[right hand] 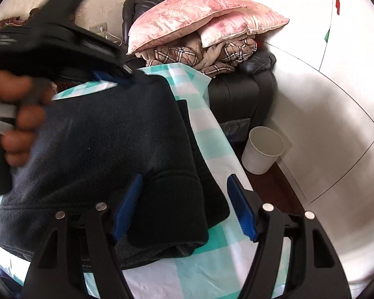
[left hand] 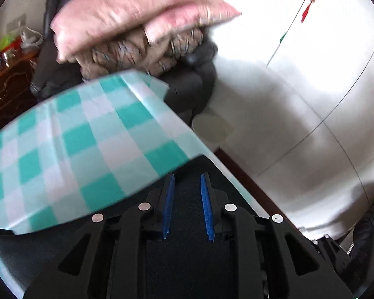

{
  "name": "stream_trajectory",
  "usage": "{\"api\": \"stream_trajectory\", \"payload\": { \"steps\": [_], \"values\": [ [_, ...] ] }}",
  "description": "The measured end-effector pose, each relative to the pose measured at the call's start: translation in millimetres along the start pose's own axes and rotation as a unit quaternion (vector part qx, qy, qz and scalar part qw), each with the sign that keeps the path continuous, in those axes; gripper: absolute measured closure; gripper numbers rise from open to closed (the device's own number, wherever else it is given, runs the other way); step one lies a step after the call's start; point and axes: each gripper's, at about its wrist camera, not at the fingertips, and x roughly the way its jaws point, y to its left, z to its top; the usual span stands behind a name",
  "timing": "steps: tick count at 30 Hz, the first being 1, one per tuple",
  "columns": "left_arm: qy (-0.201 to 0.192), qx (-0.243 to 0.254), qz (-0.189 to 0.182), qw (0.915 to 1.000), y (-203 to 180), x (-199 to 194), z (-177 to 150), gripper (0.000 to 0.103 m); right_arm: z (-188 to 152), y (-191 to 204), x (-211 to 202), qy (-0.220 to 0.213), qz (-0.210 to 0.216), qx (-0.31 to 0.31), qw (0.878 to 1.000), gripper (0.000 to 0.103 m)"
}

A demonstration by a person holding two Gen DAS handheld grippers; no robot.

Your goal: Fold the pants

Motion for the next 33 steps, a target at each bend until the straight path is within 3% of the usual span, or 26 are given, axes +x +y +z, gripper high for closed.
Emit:
{"api": "stream_trajectory", "payload": {
  "steps": [5,9,13,15,17,20,26,29,33],
  "values": [
    [-0.032,0.065,-0.007,0.9974,2,-51,-46,0.081,0,-4,3,0.001,0.010,0.011,1.000,0.030],
    [-0.006,0.132,0.003,0.9912,-15,-45,-91,0.082,2,-7,7,0.004,0.012,0.017,1.000,0.027],
    [0.013,0.159,0.006,0.9872,-31,-26,-92,0.083,3,-5,6,0.005,0.005,0.014,1.000,0.027],
    [0.053,0.193,0.047,0.9787,-43,-10,-93,0.095,3,-5,6,0.006,0.004,0.013,1.000,0.027],
    [0.043,0.170,0.085,0.9809,-37,-9,-86,0.098,2,-4,5,0.006,0.003,0.013,1.000,0.027],
    [-0.013,0.103,0.061,0.9927,-27,-28,-62,0.097,2,-4,6,0.006,0.003,0.013,1.000,0.027],
    [0.021,0.085,0.021,0.9960,-30,17,-11,0.097,2,-1,2,0.009,-0.008,0.005,1.000,0.027],
    [0.057,0.060,0.019,0.9963,-23,53,-6,0.096,2,1,1,0.008,-0.021,0.002,1.000,0.027],
    [0.050,0.035,0.002,0.9981,-18,38,-5,0.096,3,2,1,0.010,-0.023,-0.005,1.000,0.027]
  ]
}}
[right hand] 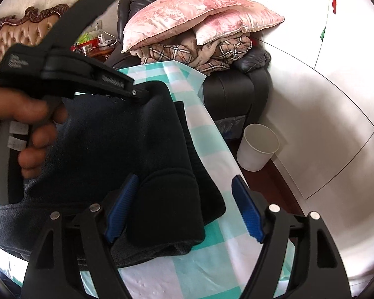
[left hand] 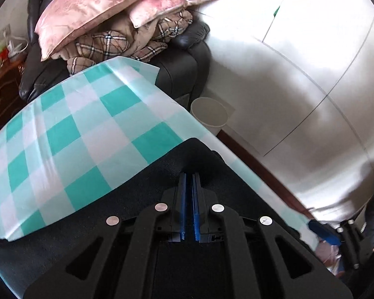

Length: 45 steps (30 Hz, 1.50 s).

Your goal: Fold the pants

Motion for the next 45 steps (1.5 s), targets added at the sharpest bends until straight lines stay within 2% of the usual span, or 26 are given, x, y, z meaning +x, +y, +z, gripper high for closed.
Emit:
{"api": "stream_trajectory", "payload": {
  "steps": [2,4,6,8,11,12,13,16,17,18,21,24,26,29,31,33,45],
  "values": [
    [-0.016,-0.007,0.000,0.9998,-1,-20,-7,0.096,0,0,-1,0.001,-0.001,-0.003,1.000,0.027],
    [-0.033,-0.015,-0.001,0.9993,-1,-44,-22,0.088,-2,0,-2,0.000,-0.002,-0.002,1.000,0.026],
    [-0.052,-0.035,0.017,0.9979,4,-75,-51,0.066,-3,0,-2,-0.001,-0.003,0.002,1.000,0.026],
    [-0.069,-0.055,0.031,0.9956,9,-99,-78,0.053,-3,2,-3,-0.002,-0.009,0.002,1.000,0.026],
    [-0.079,-0.080,0.044,0.9927,14,-127,-123,0.049,-3,6,-5,-0.005,-0.024,-0.002,1.000,0.022],
    [-0.083,-0.084,0.051,0.9917,14,-135,-137,0.042,-4,5,-7,-0.005,-0.030,0.001,1.000,0.020],
    [-0.085,-0.085,0.062,0.9908,13,-141,-150,0.040,-4,4,-9,-0.005,-0.031,0.007,0.999,0.018],
    [-0.091,-0.080,0.086,0.9889,8,-153,-172,0.027,-6,4,-26,-0.011,-0.039,0.022,0.999,0.016],
    [-0.094,-0.079,0.093,0.9881,6,-159,-179,0.018,-8,7,-35,-0.014,-0.049,0.018,0.999,0.014],
    [-0.098,-0.076,0.098,0.9874,3,-164,-186,0.015,-9,8,-42,-0.019,-0.054,0.015,0.998,0.014],
    [-0.103,-0.073,0.108,0.9861,-2,-174,-196,0.015,-18,9,-72,-0.031,-0.070,0.021,0.997,0.013],
    [-0.110,-0.073,0.134,0.9822,-11,-182,-201,0.013,-26,11,-91,-0.035,-0.085,0.019,0.996,0.013],
    [-0.115,-0.082,0.120,0.9827,-13,-186,-202,0.005,-32,13,-101,-0.034,-0.089,0.016,0.995,0.013],
    [-0.123,-0.088,0.101,0.9833,-16,-193,-203,0.005,-37,14,-114,-0.039,-0.093,0.014,0.995,0.013],
    [-0.131,-0.087,0.129,0.9792,-21,-197,-202,0.005,-40,14,-120,-0.042,-0.093,0.014,0.995,0.013],
    [-0.133,-0.085,0.137,0.9778,-23,-199,-201,0.005,-40,12,-123,-0.043,-0.096,0.015,0.994,0.013],
    [-0.134,-0.077,0.140,0.9780,-29,-199,-202,0.005,-38,9,-125,-0.044,-0.099,0.016,0.994,0.013]
  ]
}}
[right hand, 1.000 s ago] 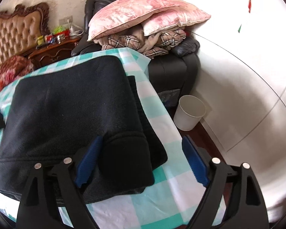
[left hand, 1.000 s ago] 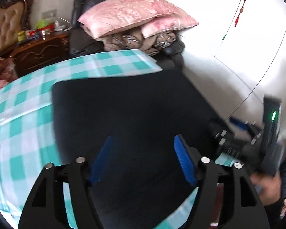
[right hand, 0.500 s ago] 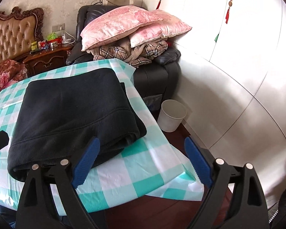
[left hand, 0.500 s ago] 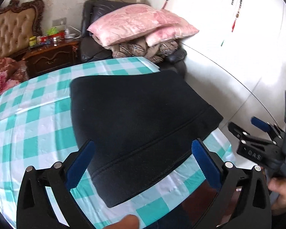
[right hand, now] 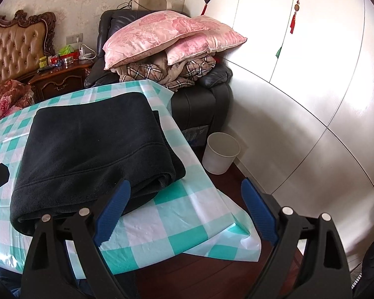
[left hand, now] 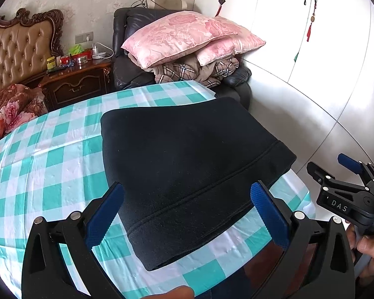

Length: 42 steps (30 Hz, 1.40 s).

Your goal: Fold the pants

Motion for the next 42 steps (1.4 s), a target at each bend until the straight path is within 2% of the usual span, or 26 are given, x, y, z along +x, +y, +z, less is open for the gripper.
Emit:
{"api": "stream_trajectory", "payload": {
  "steps": [42],
  "values": [
    [0.010,-0.003,0.002,0.9999,1.5,3.2,-3.2,0.005,-3.3,2.2,4.6,0.004,0.007,-0.003,1.000,0.013]
  ]
}}
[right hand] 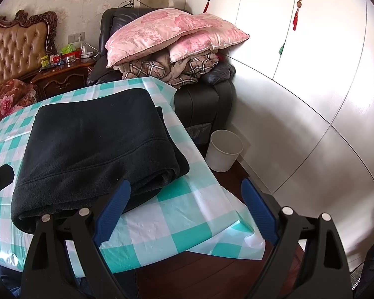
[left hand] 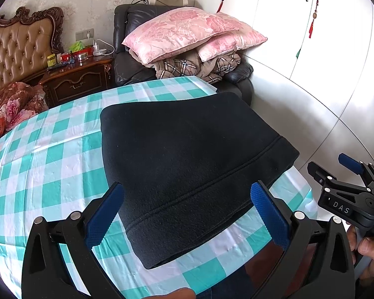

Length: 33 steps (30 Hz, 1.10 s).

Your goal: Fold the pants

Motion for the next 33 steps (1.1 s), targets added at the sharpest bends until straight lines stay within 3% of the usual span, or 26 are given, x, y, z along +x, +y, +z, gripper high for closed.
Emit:
{"api": "stream_trajectory", "payload": {
  "steps": [33],
  "values": [
    [0.002,0.001,0.000,1.0000,-3.0,1.7,-0.1,0.005,0.1,0.3,0.1,0.001,0.000,0.001,1.000,0.013]
  ]
}}
